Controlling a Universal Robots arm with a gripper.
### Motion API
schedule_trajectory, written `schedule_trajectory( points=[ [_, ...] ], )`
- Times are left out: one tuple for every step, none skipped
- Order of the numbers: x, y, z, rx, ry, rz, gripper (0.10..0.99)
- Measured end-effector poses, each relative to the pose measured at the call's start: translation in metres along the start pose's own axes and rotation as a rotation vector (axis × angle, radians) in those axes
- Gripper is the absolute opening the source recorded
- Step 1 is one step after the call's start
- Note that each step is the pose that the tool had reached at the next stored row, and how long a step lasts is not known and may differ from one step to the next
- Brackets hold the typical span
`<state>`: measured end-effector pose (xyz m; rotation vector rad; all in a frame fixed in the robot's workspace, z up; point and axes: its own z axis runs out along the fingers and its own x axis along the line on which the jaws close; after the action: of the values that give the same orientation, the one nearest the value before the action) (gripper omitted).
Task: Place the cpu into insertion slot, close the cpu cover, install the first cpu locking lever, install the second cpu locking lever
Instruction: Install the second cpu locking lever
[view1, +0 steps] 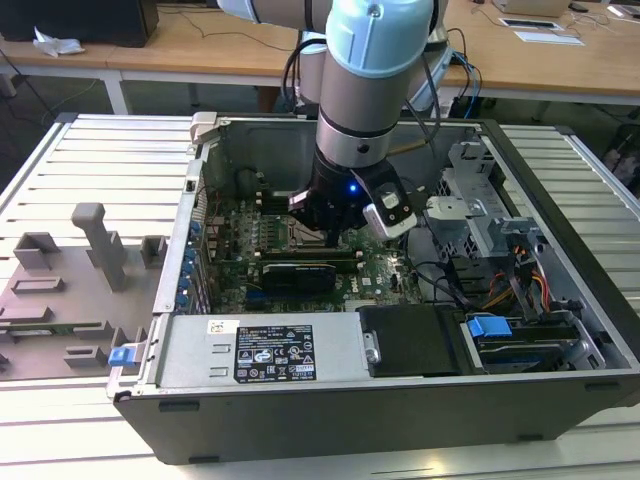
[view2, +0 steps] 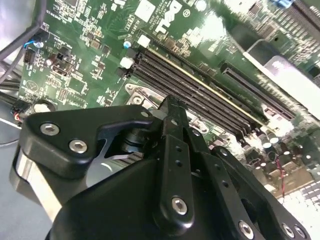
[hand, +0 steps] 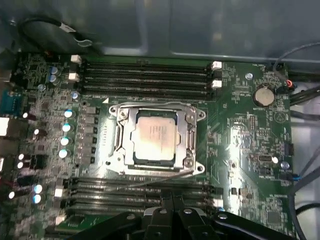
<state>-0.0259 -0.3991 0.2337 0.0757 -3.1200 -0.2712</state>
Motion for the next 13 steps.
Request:
schedule_trajectory(
  points=[
    [0.0008,0.0014,0.0022,-0.006,-0.0005,0.002,0.106],
    [0.0025,0.0022,0.0032,-0.013,-0.0010,0.002,0.106],
    [0.0050,0.0025,0.0044,-0.018,-0.0014,0.003,0.106],
    [0.0079,0.0026,0.0056,-0.021,-0.0016,0.003,0.106],
    [0.0110,0.0027,0.0068,-0.024,-0.0018,0.003,0.106],
    [0.0177,0.0038,0.0098,-0.029,-0.0020,0.003,0.106],
    [0.0223,0.0038,0.0136,-0.029,-0.0020,0.003,0.106],
    [0.0248,0.0035,0.0159,-0.029,-0.0021,0.003,0.106],
    [0.0271,0.0033,0.0179,-0.029,-0.0020,0.003,0.106],
    [0.0308,0.0030,0.0201,-0.030,-0.0020,0.003,0.106],
    [0.0375,0.0031,0.0215,-0.039,-0.0023,0.003,0.106],
    [0.0426,0.0032,0.0224,-0.048,-0.0027,0.002,0.106],
    [0.0451,0.0033,0.0229,-0.054,-0.0028,0.001,0.106]
  ],
)
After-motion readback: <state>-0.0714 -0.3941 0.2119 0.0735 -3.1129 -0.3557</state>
